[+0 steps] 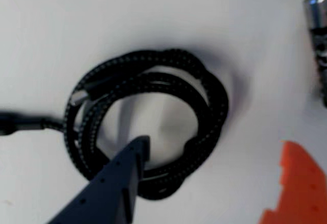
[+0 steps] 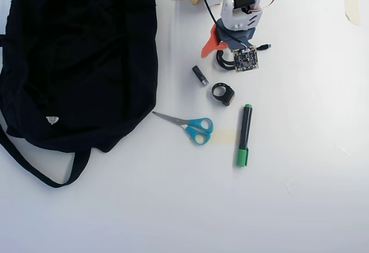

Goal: Put the cable into the black bag

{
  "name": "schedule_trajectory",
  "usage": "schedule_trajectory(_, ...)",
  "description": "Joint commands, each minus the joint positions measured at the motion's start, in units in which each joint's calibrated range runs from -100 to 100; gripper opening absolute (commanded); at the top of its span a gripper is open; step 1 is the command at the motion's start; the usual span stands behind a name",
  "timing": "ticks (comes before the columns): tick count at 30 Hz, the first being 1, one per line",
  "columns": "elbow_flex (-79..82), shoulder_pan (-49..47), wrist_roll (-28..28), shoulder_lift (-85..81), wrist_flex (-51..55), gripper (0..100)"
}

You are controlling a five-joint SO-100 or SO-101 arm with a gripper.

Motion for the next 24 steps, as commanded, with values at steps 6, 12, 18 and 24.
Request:
schedule_trajectory(6,-0.3,-0.2,-0.8,0.1,-1.0,37)
schedule_trajectory(12,-0.6,-0.4,-0.8,4.3,-5.4,37)
schedule_trajectory(18,-0.6,-0.4,-0.8,5.0,-5.7,37)
schedule_trajectory(24,-0.1,-0.4,-0.8,5.0,-5.7,36)
